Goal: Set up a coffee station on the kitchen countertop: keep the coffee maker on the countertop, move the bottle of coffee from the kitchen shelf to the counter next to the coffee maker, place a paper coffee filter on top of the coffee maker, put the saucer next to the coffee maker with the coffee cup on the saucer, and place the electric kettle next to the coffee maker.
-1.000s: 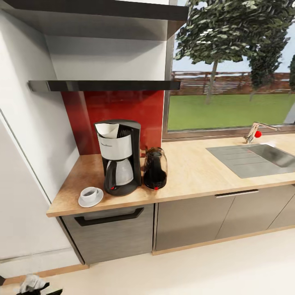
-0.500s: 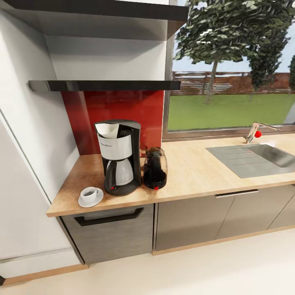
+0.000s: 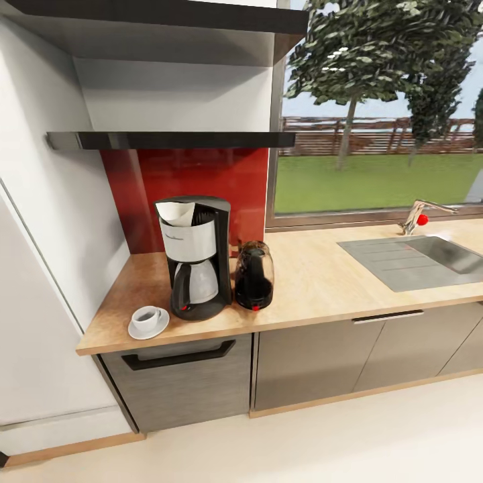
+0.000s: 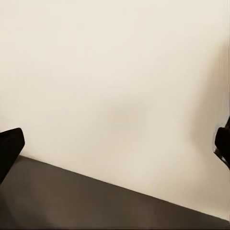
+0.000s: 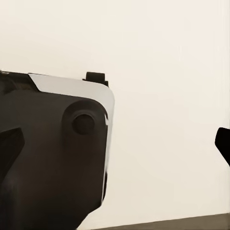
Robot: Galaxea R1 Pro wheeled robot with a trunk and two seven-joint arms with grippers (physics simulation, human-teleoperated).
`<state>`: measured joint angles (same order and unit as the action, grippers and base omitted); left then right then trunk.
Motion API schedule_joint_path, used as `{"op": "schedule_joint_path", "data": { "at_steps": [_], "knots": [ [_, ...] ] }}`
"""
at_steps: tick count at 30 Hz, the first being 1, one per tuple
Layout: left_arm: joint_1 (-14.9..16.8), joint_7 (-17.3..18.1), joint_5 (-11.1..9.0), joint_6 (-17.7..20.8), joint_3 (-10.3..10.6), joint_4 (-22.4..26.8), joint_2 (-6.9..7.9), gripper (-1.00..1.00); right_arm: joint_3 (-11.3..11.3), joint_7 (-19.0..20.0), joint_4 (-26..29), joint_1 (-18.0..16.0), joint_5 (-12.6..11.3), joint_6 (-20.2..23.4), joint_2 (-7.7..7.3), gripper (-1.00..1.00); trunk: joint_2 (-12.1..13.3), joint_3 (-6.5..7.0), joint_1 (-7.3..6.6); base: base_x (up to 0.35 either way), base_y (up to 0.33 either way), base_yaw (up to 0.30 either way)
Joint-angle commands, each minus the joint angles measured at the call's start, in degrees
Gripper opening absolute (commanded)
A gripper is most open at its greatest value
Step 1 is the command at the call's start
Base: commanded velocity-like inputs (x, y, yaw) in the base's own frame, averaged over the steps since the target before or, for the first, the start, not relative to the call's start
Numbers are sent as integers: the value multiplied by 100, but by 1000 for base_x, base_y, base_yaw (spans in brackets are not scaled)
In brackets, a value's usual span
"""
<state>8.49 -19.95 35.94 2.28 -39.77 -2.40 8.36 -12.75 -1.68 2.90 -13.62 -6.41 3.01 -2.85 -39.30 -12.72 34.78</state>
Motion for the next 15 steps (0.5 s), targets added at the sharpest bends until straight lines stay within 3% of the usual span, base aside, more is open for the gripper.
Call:
{"op": "schedule_joint_path", "data": {
  "at_steps": [1,9,15],
  "knots": [
    [7,-76,62,47,-31,-20,-39,100,-54,-40,11,-1,-52,32,35,100,-7,-8,1,0,0,0],
    [2,-113,54,126,-32,-23,-115,100,-69,-77,0,-1,-37,33,97,100,-7,-8,1,0,0,0],
    [-8,107,53,124,-35,-24,-178,100,-70,-65,0,-1,-38,33,107,100,-7,-8,1,0,0,0]
  ]
}}
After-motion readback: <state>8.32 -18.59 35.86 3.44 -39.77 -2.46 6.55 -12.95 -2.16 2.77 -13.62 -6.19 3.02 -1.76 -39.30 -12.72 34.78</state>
